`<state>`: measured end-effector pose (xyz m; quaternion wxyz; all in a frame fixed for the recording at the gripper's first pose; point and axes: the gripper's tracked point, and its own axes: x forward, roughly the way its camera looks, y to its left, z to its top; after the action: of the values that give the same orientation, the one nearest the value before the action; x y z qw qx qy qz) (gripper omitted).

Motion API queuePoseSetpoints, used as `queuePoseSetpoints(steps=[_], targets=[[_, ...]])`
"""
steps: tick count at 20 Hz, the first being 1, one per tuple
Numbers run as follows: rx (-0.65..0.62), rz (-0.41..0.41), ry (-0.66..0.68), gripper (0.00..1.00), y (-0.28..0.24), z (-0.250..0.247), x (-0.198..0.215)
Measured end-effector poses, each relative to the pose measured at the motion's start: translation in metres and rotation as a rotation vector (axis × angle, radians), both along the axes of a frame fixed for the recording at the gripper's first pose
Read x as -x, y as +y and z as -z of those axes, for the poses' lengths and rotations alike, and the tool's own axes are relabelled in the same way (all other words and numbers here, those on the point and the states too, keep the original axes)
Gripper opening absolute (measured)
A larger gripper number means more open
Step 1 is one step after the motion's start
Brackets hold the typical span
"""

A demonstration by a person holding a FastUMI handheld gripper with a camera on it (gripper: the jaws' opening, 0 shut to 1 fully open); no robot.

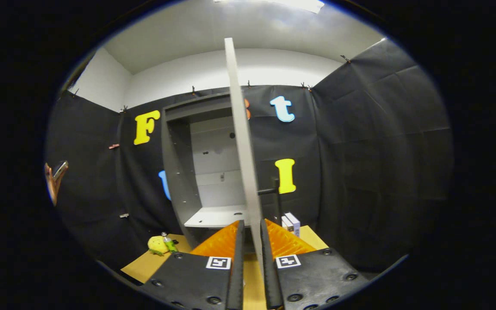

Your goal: Open the shoe cabinet door, grab the shoes and put them into the shoe cabinet, then close the shoe cabinet door.

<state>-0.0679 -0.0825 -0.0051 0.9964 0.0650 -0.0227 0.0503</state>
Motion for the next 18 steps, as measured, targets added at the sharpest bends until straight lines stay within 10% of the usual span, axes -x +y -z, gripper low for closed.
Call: queuePoseSetpoints(steps=[6, 18], targets=[[-0.013, -0.137, 0.159, 0.97, 0.100, 0.071, -0.008], [0.135, -0.103, 0.646, 0.99, 0.140, 0.344, -0.037]])
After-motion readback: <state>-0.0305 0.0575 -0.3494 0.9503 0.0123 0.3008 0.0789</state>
